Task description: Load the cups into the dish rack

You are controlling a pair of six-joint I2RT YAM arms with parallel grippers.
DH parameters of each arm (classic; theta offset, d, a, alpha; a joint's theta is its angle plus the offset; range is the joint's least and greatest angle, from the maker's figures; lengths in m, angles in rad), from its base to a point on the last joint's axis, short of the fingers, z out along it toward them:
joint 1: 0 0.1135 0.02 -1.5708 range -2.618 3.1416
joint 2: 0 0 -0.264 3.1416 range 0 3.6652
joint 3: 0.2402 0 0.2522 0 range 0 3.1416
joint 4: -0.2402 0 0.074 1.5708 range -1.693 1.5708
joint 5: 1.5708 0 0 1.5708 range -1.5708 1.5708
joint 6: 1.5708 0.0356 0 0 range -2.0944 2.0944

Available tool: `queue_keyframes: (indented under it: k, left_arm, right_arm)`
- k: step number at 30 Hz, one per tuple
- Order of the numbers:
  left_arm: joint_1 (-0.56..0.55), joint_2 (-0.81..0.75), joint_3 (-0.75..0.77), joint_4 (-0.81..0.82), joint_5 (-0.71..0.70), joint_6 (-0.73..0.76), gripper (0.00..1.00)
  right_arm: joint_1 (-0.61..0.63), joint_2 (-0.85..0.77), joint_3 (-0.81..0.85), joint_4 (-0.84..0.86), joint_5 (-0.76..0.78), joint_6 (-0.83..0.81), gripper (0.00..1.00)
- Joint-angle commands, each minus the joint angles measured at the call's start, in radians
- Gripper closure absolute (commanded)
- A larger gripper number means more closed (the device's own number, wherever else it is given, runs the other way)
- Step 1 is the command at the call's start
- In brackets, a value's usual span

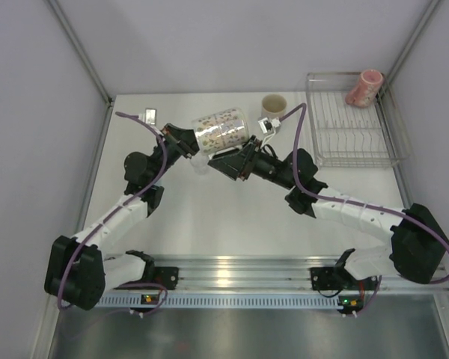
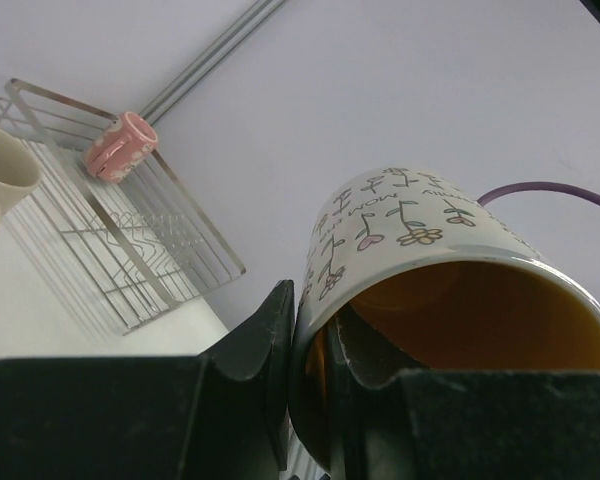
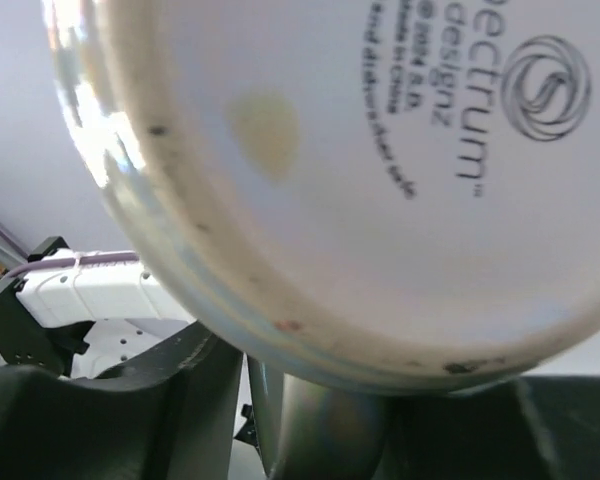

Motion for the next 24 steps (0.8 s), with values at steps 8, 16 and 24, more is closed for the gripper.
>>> queue_keyframes:
  k: [8,16,24]
  left_arm:
    - [-0.034,-0.124,-0.028,-0.056,-0.016,0.11,1.0]
    - [-0.037,-0.09,-0.088,0.101,-0.004,0.037,1.0]
    - [-0.035,-0.083,-0.121,0.156,0.021,0.033,1.0]
  right_arm:
    - [0.023,-0.024,-0.003,0.194,0.044,-0.014,0.59]
    - [0.028,0.033,-0.01,0.355,0.018,0.039,0.62]
    - [0.029,0.034,-0.013,0.399,0.008,0.041,0.78]
